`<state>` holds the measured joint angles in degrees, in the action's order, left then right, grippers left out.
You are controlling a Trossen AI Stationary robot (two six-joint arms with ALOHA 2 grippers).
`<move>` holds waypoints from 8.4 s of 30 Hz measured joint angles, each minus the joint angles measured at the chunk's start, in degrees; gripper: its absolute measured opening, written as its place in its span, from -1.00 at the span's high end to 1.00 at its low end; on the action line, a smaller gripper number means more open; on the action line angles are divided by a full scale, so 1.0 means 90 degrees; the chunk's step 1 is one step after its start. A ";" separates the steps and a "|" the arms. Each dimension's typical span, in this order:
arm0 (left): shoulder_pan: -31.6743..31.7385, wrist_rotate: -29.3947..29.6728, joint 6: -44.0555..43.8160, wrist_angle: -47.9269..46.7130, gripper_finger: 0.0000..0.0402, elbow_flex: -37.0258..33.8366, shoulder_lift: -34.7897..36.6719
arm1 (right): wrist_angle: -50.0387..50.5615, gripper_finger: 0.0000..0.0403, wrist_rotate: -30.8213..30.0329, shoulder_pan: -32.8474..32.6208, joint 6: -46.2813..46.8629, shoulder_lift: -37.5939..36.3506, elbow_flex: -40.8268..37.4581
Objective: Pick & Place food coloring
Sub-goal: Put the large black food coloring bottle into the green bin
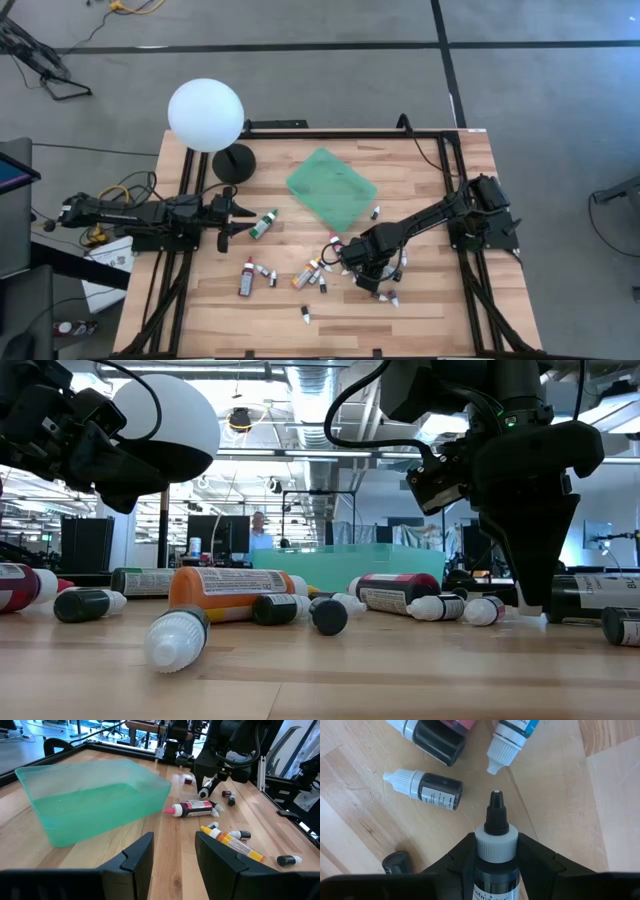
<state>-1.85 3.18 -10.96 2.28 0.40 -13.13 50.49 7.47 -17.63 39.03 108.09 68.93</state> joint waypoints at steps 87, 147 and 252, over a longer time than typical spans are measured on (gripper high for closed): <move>0.0000 0.0010 -0.0007 0.0000 0.31 0.0002 -0.0001 | 0.0748 0.41 -0.0180 0.0000 -0.0072 -0.0024 0.1646; 0.0000 -0.0005 -0.0260 0.0000 0.31 0.0000 -0.0002 | 0.1368 0.41 -0.5251 -0.0520 -0.1289 -0.0024 0.3135; 0.0000 0.1894 -0.0165 0.0483 0.31 0.0000 -0.0002 | -0.8357 0.41 -0.0435 0.3746 -0.5345 -0.0784 -0.1447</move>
<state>-1.85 20.23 -12.45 6.63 0.40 -13.15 -24.73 3.55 16.09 -9.08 101.04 55.90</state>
